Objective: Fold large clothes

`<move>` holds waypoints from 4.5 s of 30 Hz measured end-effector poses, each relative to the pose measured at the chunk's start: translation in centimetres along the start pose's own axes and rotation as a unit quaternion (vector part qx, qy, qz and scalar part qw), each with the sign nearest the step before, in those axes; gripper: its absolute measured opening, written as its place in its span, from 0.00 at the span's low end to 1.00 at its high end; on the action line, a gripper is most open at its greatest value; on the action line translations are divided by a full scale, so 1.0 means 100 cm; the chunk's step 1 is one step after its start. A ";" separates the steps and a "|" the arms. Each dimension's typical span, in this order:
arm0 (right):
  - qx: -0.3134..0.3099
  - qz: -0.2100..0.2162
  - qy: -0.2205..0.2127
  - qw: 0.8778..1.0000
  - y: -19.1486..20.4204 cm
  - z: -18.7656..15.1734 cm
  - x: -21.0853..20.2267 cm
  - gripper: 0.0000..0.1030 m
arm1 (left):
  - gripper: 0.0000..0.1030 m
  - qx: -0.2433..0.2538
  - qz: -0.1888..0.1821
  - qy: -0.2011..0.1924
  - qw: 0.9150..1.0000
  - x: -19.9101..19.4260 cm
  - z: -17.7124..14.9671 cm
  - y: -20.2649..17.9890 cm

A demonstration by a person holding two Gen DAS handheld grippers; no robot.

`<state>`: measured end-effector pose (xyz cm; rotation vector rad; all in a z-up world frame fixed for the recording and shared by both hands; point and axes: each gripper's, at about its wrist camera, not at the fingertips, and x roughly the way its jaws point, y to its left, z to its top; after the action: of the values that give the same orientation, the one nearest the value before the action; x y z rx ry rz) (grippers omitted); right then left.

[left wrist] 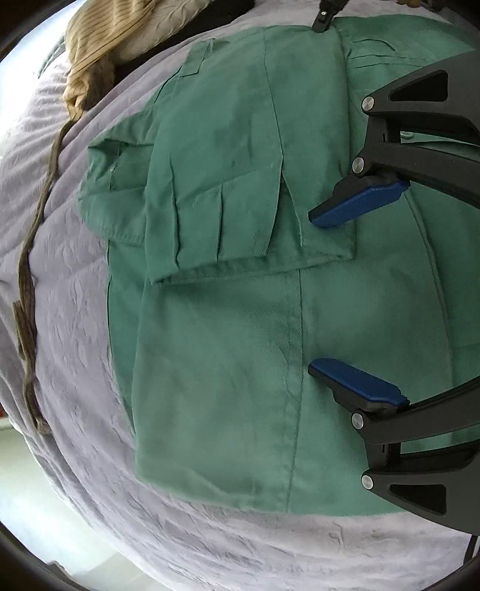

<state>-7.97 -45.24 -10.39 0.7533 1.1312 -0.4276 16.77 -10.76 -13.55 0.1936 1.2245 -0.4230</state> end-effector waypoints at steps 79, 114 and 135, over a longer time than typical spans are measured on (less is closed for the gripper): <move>0.096 0.054 0.100 0.989 0.004 -0.199 -0.093 1.00 | 1.00 -0.139 0.024 0.124 0.982 -0.158 -0.242 0.065; 0.161 0.235 0.130 0.950 -0.047 -0.269 -0.061 0.98 | 1.00 -0.128 -0.133 0.185 0.965 -0.121 -0.311 0.097; 0.119 0.303 0.082 0.942 0.025 -0.146 -0.114 0.03 | 0.17 -0.222 -0.285 0.090 0.928 -0.196 -0.255 0.148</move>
<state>-20.23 -33.66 -2.36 1.3168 0.9452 0.0255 -4.61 16.10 -4.95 -0.5391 1.5220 -0.6238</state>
